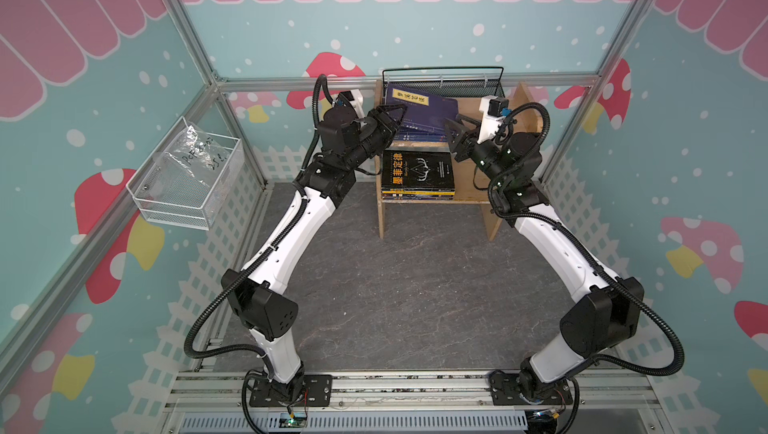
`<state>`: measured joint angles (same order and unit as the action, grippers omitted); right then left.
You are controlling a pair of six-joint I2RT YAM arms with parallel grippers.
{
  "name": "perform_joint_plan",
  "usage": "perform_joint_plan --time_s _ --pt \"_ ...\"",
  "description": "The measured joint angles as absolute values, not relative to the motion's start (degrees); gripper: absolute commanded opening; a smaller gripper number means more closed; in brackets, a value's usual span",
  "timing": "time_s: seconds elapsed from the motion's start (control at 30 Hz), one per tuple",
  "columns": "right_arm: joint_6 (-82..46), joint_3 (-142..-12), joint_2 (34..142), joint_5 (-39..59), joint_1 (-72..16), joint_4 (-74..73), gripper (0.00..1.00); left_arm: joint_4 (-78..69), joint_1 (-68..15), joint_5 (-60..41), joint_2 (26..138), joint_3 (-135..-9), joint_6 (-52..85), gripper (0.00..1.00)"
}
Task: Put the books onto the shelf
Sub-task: 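Release the navy book with the left gripper and push it flat with the right gripper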
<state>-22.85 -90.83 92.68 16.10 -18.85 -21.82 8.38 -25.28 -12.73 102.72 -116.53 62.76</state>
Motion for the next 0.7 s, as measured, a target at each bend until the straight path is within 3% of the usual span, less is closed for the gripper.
perform_joint_plan --time_s 0.1,0.17,0.2,0.7 --pt "-23.1 -90.8 92.7 15.9 -18.9 -21.6 0.41 8.7 -25.3 -12.4 102.4 -116.5 62.5 0.59" --pt "-23.2 -90.8 92.7 15.8 -18.9 -21.4 0.4 8.6 -25.3 -12.4 102.3 -116.5 62.1 0.75" --pt "-23.3 -90.8 92.7 15.8 -18.9 -21.4 0.39 8.7 -25.4 -12.2 102.0 -116.6 61.6 0.77" --pt "-23.7 -91.5 92.9 15.0 -18.9 -20.4 0.37 18.5 -23.0 -8.8 99.2 -119.8 53.4 0.81"
